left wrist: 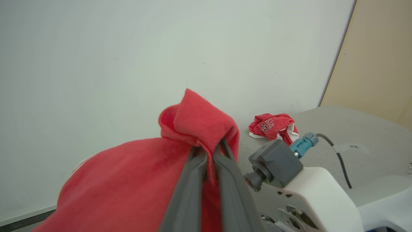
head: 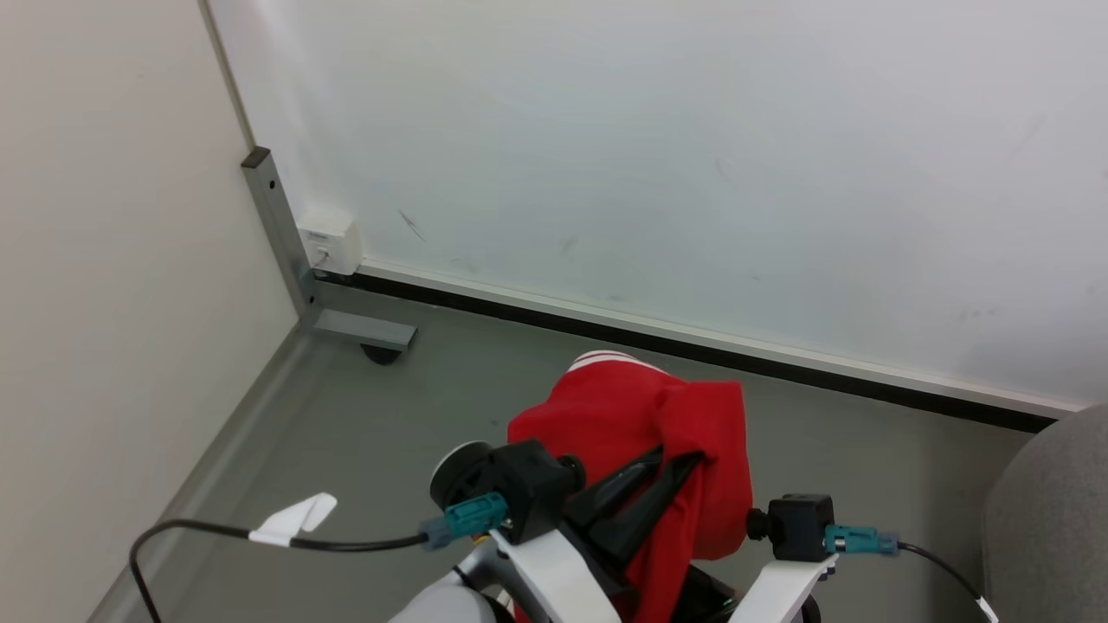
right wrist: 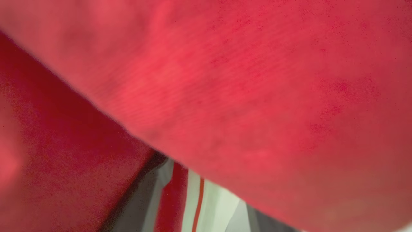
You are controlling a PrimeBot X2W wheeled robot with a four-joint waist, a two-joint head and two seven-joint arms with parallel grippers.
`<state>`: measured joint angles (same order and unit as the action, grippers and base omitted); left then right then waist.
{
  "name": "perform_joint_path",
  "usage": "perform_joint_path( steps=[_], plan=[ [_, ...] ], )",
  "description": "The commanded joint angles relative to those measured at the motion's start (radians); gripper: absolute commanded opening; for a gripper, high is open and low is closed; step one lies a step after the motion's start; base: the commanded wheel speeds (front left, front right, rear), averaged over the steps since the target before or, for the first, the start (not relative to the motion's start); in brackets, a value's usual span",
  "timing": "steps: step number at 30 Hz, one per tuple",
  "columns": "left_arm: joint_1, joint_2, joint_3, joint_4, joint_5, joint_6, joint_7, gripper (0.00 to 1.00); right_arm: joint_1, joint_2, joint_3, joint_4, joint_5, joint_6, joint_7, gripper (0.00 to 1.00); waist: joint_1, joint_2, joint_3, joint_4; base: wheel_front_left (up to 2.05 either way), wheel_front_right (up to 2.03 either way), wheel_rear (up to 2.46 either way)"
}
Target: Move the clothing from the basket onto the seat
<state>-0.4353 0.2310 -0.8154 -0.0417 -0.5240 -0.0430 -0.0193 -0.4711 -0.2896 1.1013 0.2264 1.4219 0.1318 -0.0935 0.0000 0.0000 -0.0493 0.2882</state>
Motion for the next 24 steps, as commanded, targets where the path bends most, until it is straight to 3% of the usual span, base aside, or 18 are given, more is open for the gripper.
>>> perform_joint_path(
  steps=[1,11,24],
  plan=[
    [0.009,0.004,0.004,-0.006,-0.011,0.005,-0.003,0.0,-0.021,-0.009,0.014,0.014,-0.019,-0.002,-0.028,0.0,0.0,0.0,0.003,-0.009,0.0,0.0,0.0],
    [0.019,0.021,0.023,0.0,-0.022,0.023,-0.02,0.0,-0.061,-0.052,0.075,0.02,-0.004,-0.002,-0.116,0.0,0.0,0.0,0.017,-0.067,0.0,0.0,0.0],
    [0.033,0.051,0.061,0.044,-0.034,0.044,-0.048,0.0,-0.02,-0.156,0.048,-0.025,-0.055,-0.002,-0.171,0.0,0.0,0.0,0.037,-0.144,0.0,0.0,0.0]
  ],
)
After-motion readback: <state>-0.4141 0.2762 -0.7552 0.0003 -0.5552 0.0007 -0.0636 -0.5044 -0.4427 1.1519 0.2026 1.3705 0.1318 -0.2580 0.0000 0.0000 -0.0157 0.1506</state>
